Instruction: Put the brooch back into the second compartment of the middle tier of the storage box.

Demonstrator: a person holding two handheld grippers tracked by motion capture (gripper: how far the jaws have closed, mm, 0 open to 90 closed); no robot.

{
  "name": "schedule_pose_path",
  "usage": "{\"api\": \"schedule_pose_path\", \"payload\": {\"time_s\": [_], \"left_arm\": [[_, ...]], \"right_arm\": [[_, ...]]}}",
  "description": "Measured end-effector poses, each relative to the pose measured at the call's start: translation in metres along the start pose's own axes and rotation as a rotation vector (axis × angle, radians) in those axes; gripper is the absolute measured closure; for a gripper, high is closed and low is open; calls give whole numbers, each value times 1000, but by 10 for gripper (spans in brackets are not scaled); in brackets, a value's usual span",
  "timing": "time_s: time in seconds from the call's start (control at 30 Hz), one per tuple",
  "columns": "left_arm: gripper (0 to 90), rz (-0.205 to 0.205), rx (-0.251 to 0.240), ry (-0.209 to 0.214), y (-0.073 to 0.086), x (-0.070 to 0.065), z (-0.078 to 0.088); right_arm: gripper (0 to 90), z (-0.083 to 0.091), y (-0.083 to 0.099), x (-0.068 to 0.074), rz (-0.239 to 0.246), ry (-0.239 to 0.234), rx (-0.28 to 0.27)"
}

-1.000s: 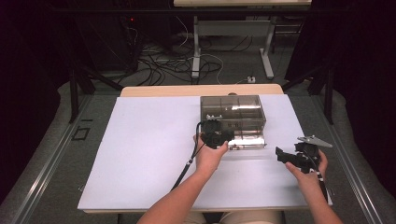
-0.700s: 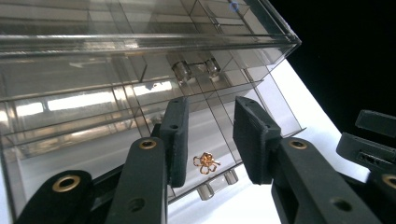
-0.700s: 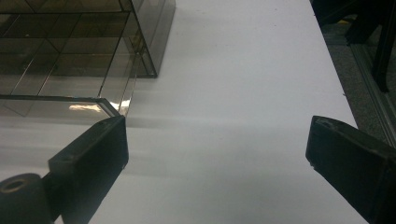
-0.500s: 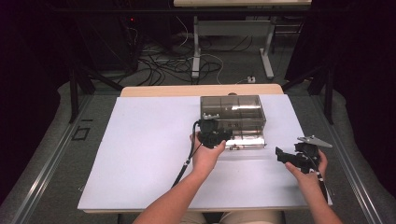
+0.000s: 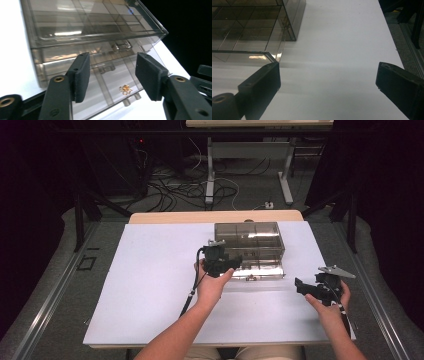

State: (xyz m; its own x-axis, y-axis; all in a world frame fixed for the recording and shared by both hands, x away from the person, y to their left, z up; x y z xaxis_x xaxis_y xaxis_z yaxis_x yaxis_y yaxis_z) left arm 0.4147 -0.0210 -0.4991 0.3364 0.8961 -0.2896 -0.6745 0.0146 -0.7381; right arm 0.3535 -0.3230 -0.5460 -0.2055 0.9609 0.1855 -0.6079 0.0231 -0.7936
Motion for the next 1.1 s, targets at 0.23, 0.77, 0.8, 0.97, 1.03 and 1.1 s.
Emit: {"api": "schedule_pose_path", "payload": {"time_s": [0.23, 0.77, 0.8, 0.97, 1.03, 1.1], "left_arm": [[372, 4, -8, -4, -3, 14, 9], [285, 4, -57, -24, -4, 53, 27], [282, 5, -58, -31, -4, 56, 28], [276, 12, -67, -40, -4, 68, 34], [266, 12, -66, -46, -3, 72, 36], [263, 12, -73, -45, -3, 76, 39]], "right_arm": [[54, 0, 0, 0, 3, 5, 0], [54, 1, 0, 0, 7, 9, -2], [54, 1, 0, 0, 7, 9, -2], [54, 1, 0, 0, 7, 15, -6], [53, 2, 0, 0, 4, 11, -2], [54, 2, -1, 1, 3, 7, -5]]}}
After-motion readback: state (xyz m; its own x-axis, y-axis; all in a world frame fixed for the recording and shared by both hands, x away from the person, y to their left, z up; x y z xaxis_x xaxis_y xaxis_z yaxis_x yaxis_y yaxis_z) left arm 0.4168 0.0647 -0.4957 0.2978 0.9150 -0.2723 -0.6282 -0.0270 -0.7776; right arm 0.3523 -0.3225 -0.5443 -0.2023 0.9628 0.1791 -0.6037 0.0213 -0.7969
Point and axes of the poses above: each handheld gripper's, and its own axes: z roughly backward along the jaws, y roughly out of its underside, x roughly to its left, the point moved 4 cm from there along -z, roughly forward along the jaws, and after that the axes turned 10 degrees about -y, right-handed, at the moved point
